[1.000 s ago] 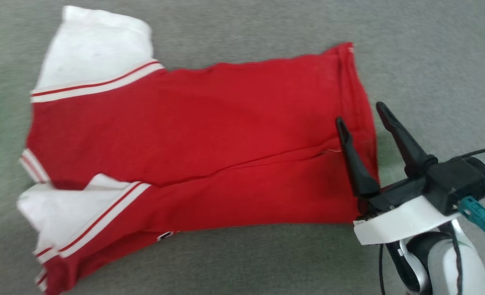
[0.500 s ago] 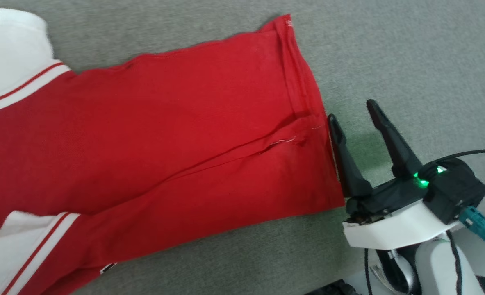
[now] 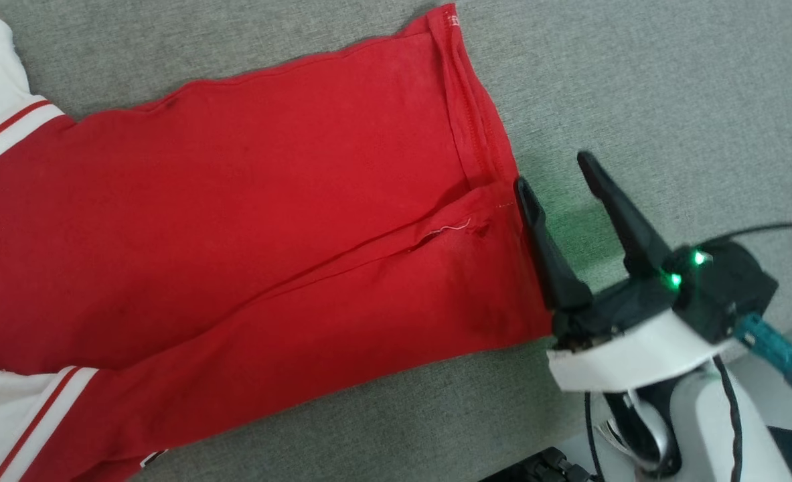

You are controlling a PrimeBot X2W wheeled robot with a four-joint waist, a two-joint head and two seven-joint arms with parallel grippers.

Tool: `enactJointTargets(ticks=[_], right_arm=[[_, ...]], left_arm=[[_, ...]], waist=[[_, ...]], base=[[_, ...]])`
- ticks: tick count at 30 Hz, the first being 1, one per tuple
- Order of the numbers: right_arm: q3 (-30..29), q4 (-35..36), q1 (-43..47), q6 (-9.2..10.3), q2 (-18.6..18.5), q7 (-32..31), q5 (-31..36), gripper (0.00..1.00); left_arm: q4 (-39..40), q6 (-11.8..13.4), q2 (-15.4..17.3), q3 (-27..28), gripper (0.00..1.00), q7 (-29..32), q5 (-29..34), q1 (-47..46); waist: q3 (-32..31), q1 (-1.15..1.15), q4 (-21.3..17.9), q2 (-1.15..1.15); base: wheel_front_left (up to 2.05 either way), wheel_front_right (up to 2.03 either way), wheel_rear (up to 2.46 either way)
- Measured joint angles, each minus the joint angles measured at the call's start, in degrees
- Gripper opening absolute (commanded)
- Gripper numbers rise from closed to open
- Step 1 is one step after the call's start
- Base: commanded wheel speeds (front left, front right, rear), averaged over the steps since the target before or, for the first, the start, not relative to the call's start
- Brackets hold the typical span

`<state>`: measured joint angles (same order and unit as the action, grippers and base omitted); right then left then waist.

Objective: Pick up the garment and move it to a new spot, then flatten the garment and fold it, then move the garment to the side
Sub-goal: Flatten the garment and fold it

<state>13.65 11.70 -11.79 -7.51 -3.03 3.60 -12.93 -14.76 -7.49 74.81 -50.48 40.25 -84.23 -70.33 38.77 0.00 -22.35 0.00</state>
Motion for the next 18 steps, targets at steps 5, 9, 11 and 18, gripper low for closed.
enactJointTargets(ticks=[5, 9, 11, 18], right_arm=[[-0.59, -0.29, -6.84, 0.0, 0.0, -10.12, 1.54, 1.0], [-1.07, -3.08, -13.67, 0.0, 0.05, -21.63, 0.48, 1.0], [-1.82, -4.94, -17.37, 0.01, 0.0, -28.36, -0.32, 1.0], [-4.97, -10.49, -28.78, -0.01, 0.19, -45.0, -3.32, 1.0]], left_arm=[[0.66, -0.01, -1.04, -1.48, 0.0, -1.66, 0.99, -0.86], [0.82, -0.01, -2.63, -2.48, 0.0, -3.55, 1.58, -1.42], [1.25, -0.01, -3.38, -3.02, 0.0, -4.71, 1.57, -1.77], [2.53, -0.02, -5.91, -4.75, 0.0, -8.72, 0.92, -2.2]], waist=[[0.01, 0.0, 0.85, 0.0], [-0.04, 0.0, 2.02, 0.0], [0.07, 0.0, 2.92, 0.0], [0.85, 0.0, 6.39, 0.0]], base=[[0.0, 0.0, 0.0], [0.0, 0.0, 0.0], [0.0, 0.0, 0.0], [0.0, 0.0, 0.0]])
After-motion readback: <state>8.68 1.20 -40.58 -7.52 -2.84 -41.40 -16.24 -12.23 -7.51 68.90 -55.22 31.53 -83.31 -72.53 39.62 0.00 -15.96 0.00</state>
